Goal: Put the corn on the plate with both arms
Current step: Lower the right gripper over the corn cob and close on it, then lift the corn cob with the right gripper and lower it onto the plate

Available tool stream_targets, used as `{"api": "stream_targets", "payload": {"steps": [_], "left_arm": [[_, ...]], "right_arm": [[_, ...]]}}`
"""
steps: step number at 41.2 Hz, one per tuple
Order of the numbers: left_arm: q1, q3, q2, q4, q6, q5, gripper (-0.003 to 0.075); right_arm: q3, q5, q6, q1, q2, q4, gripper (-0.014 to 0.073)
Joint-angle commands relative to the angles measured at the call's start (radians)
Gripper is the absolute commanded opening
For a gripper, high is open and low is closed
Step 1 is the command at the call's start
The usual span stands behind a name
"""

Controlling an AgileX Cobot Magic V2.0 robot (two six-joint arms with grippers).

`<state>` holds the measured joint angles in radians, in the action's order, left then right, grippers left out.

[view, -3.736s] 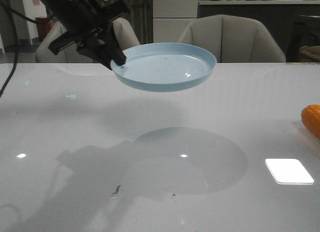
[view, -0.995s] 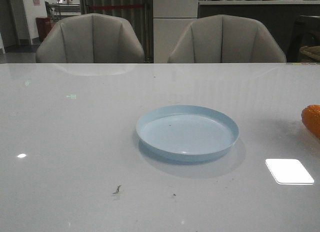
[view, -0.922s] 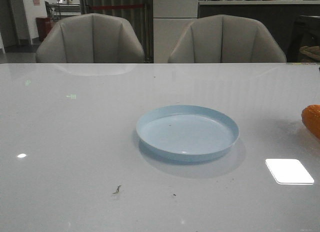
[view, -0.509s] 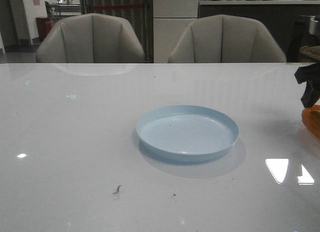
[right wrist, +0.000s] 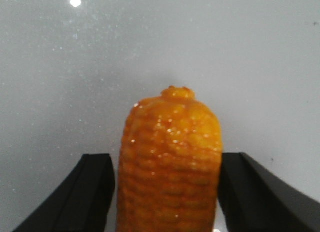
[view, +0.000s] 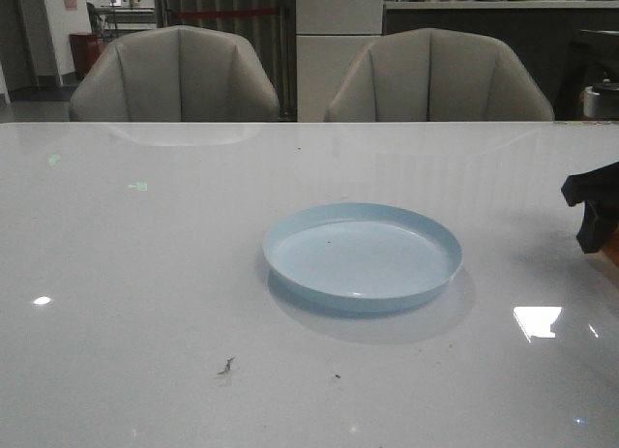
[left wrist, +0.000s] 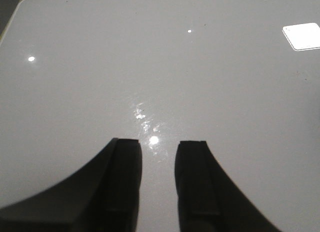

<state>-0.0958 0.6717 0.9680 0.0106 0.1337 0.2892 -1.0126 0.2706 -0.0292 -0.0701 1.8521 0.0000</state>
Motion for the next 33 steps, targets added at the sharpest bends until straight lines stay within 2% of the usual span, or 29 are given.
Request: {"api": "stream_targets", "payload": {"steps": [1, 8, 10, 19, 26, 33], "left_arm": [[0.000, 0.028, -0.017, -0.005, -0.007, -0.082, 0.0271], [0.000, 0.028, -0.017, -0.005, -0.007, -0.082, 0.0271], [0.000, 0.028, -0.017, -0.005, -0.007, -0.082, 0.0271], [0.000, 0.028, -0.017, -0.005, -0.007, -0.082, 0.0271], [0.000, 0.028, -0.017, -0.005, -0.007, -0.082, 0.0271], [0.000, 0.028, -0.017, -0.005, -0.007, -0.082, 0.0271]], "right_arm": [[-0.030, -0.028, -0.008, -0.006, -0.038, -0.006, 0.0521], [-0.047, -0.047, -0.008, -0.006, -0.038, -0.006, 0.0347], [-0.061, -0.046, -0.008, -0.004, -0.038, -0.006, 0.0327], [-0.203, 0.030, -0.050, 0.073, -0.038, -0.009, 0.0330], [-0.318, 0.104, -0.089, 0.200, -0.038, -0.009, 0.0330], [-0.349, 0.118, -0.090, 0.343, -0.036, -0.009, 0.0330]]}}
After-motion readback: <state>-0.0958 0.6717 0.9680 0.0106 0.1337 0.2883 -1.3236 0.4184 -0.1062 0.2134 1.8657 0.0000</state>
